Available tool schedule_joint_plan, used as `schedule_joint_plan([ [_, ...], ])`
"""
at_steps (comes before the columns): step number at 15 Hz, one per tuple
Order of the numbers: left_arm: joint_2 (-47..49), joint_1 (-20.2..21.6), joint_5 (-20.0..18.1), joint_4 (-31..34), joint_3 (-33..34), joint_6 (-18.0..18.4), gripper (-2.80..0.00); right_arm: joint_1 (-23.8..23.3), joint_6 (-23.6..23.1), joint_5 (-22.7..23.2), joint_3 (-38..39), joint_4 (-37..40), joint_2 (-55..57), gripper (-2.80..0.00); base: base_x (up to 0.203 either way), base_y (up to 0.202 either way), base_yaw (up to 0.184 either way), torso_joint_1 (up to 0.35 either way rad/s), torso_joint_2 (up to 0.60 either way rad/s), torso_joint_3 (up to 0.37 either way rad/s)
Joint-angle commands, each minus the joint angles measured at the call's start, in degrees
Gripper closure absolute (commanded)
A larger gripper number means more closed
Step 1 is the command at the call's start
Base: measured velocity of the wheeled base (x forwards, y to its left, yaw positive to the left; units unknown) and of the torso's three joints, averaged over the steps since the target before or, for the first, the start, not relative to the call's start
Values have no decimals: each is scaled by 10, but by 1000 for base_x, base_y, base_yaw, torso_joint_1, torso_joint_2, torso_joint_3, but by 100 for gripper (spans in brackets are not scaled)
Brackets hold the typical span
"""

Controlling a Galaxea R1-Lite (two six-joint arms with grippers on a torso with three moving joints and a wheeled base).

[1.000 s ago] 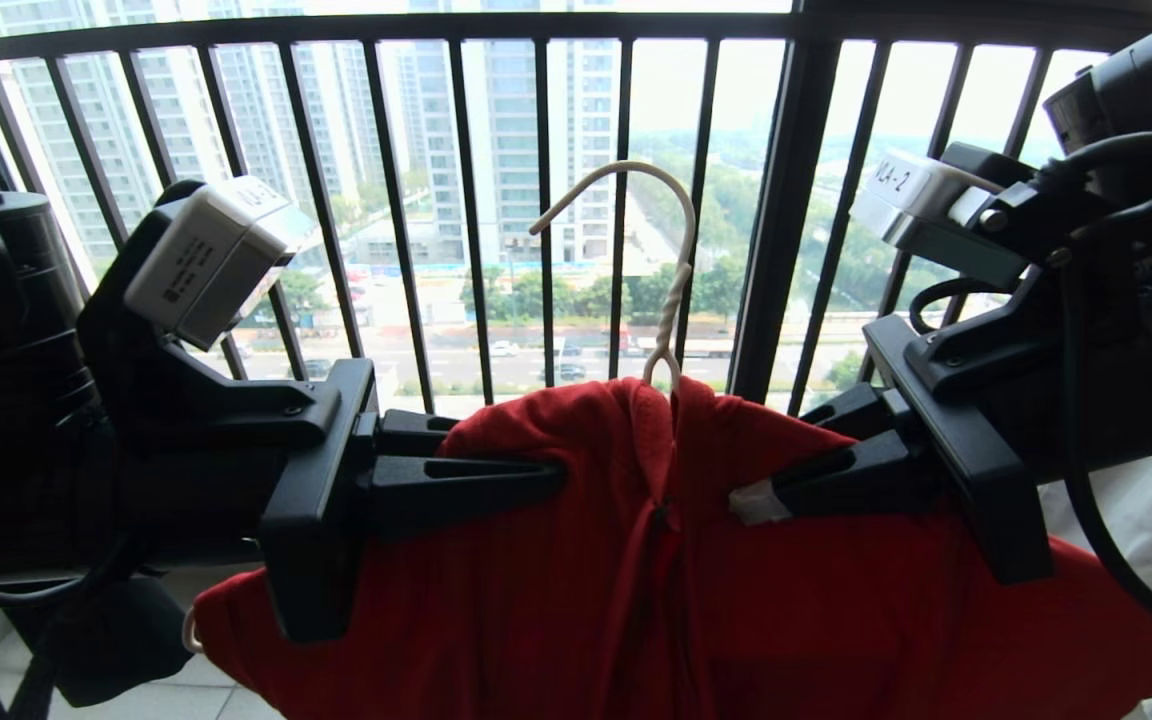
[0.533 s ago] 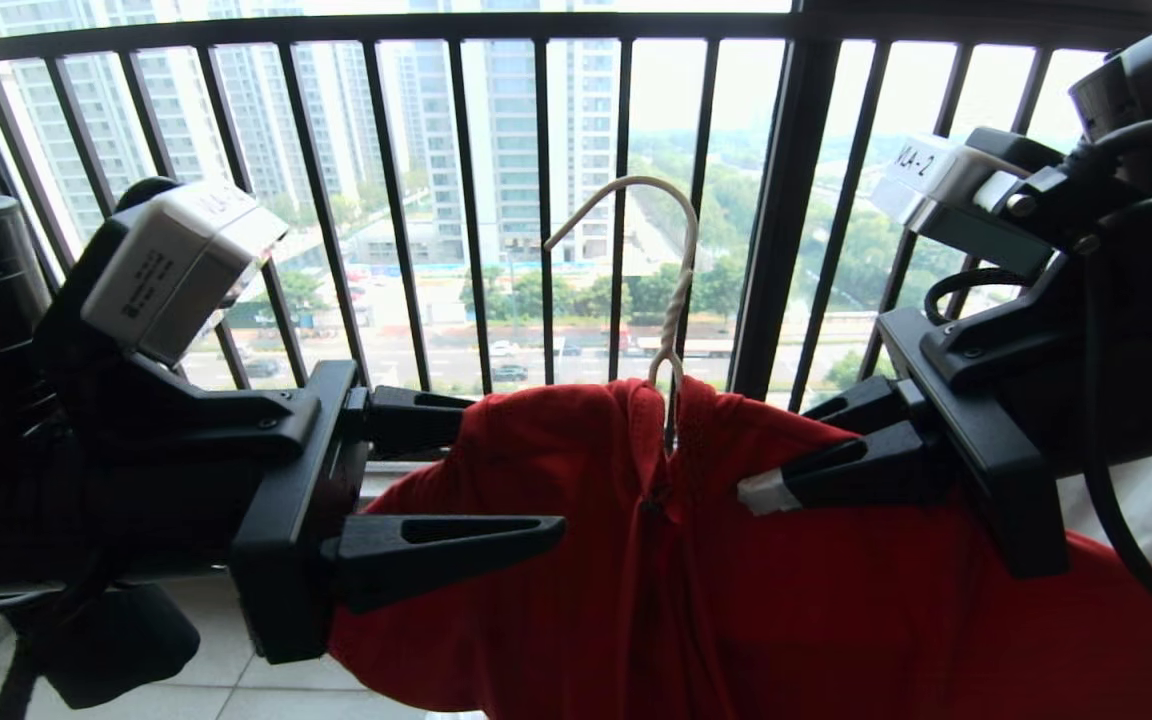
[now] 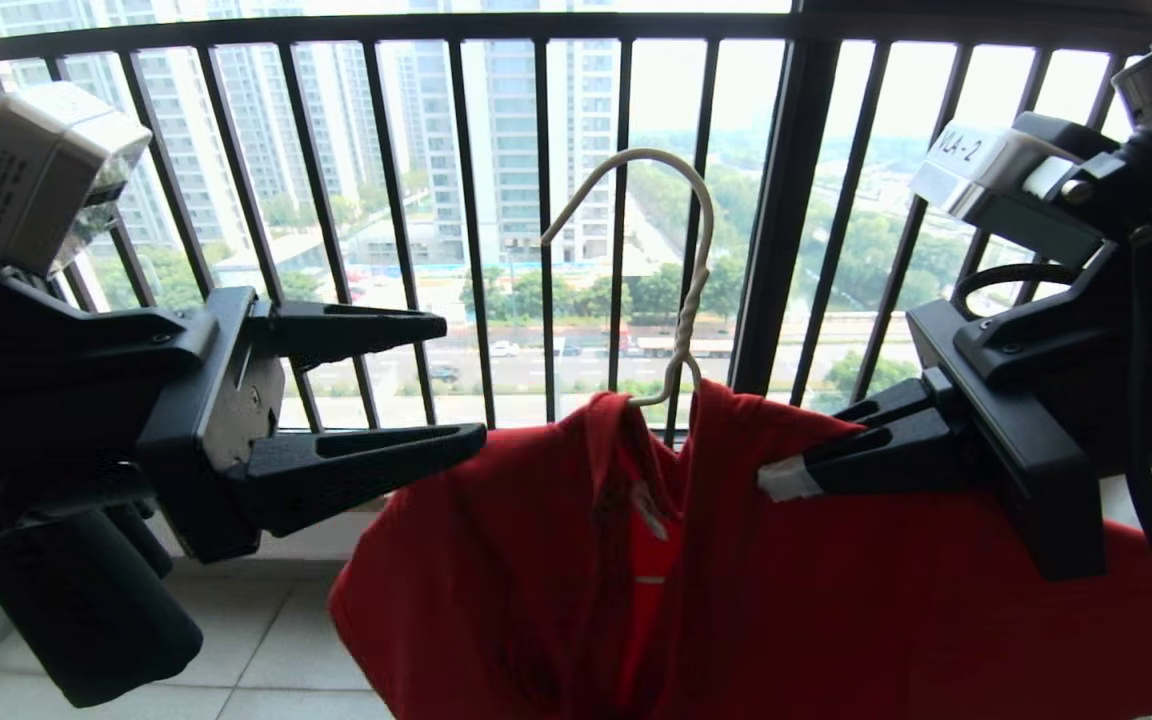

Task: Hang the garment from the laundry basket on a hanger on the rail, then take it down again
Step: Hang the clothes rack on the clothesline

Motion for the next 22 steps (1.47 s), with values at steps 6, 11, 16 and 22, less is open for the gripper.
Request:
schedule_joint_plan([
  [6, 7, 8, -2, -2, -5, 1, -280, 0, 15, 8, 2, -3, -10, 0, 0, 0, 0, 0, 0, 0],
  [11, 7, 9, 12, -2, -21, -14, 0, -1, 76, 13, 75, -134, -20, 0, 0, 0, 0, 0, 0, 0],
  [16, -2, 10, 37, 2, -44, -37, 0, -22, 125, -2, 108, -219, -20, 0, 0, 0, 0, 0, 0, 0],
  [22, -23, 9, 203, 40, -102, -64, 0, -25, 233, -184, 185, -383, -48, 0, 0, 0, 0, 0, 0, 0],
])
